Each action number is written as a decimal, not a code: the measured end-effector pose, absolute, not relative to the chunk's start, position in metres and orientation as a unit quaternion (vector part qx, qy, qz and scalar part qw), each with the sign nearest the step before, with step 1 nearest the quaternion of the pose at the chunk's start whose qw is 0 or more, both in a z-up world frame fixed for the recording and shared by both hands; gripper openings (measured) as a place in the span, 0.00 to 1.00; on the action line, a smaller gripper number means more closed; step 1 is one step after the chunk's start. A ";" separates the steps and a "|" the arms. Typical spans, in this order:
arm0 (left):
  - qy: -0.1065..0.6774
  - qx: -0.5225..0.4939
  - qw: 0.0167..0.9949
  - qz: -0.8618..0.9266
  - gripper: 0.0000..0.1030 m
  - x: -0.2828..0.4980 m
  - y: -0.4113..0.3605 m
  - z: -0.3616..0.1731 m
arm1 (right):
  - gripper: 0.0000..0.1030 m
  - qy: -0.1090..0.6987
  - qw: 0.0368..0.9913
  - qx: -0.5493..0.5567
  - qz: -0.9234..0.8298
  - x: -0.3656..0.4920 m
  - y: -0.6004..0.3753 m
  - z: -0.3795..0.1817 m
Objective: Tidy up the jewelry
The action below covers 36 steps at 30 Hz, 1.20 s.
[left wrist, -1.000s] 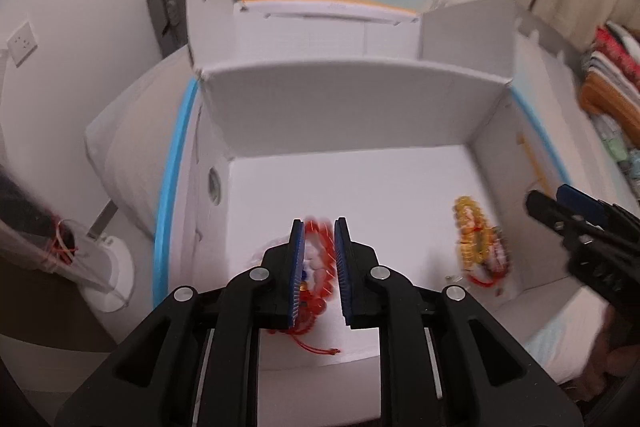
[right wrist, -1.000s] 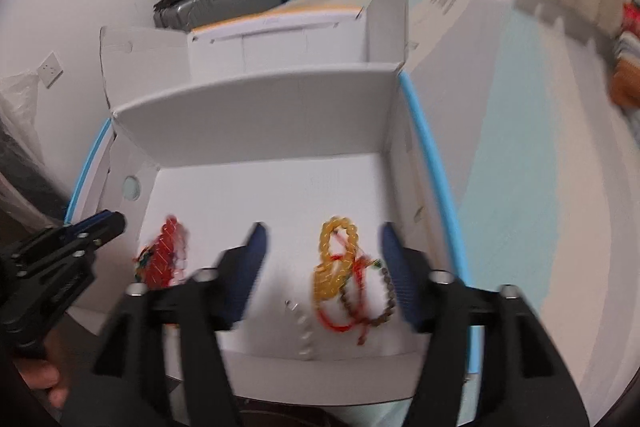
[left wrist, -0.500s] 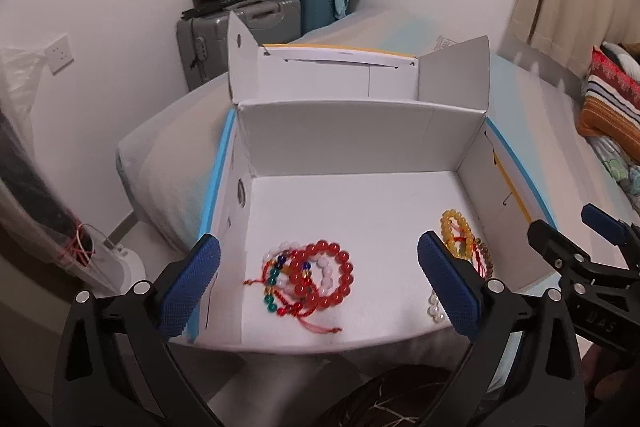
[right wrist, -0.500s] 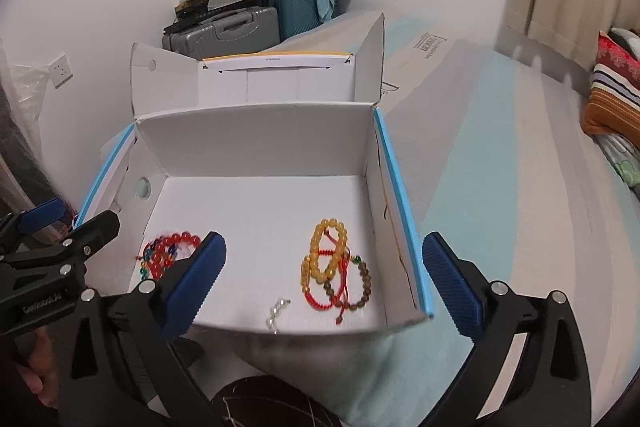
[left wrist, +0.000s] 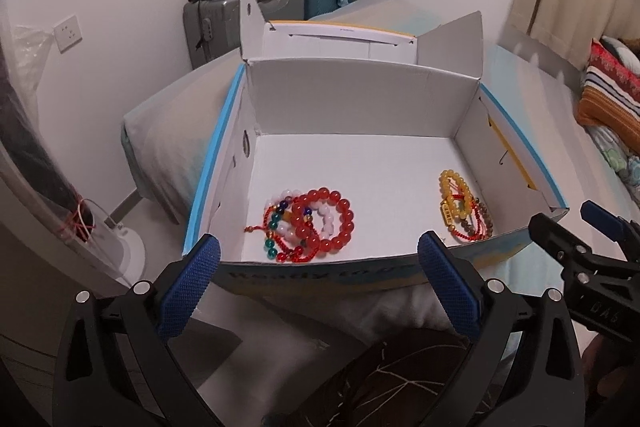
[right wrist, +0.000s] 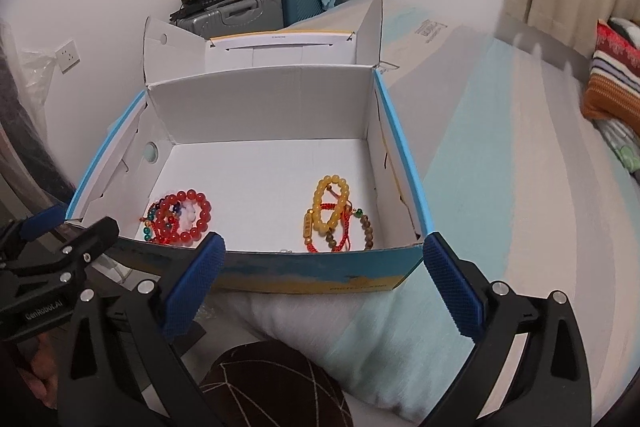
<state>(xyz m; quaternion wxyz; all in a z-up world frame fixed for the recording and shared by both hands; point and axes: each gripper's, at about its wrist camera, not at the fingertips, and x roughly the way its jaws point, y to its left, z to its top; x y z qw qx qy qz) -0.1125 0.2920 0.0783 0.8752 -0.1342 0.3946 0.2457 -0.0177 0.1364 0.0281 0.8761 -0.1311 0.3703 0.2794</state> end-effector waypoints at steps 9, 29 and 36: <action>0.396 -0.127 0.874 0.250 0.94 -0.114 0.293 0.076 | 0.92 0.373 0.875 -0.126 0.280 -0.019 0.136 0.026; 0.398 -0.115 0.876 0.247 0.94 -0.113 0.287 0.077 | 0.92 0.374 0.877 -0.121 0.278 -0.020 0.134 0.025; 0.395 -0.107 0.875 0.259 0.94 -0.115 0.286 0.078 | 0.92 0.374 0.877 -0.121 0.278 -0.021 0.134 0.025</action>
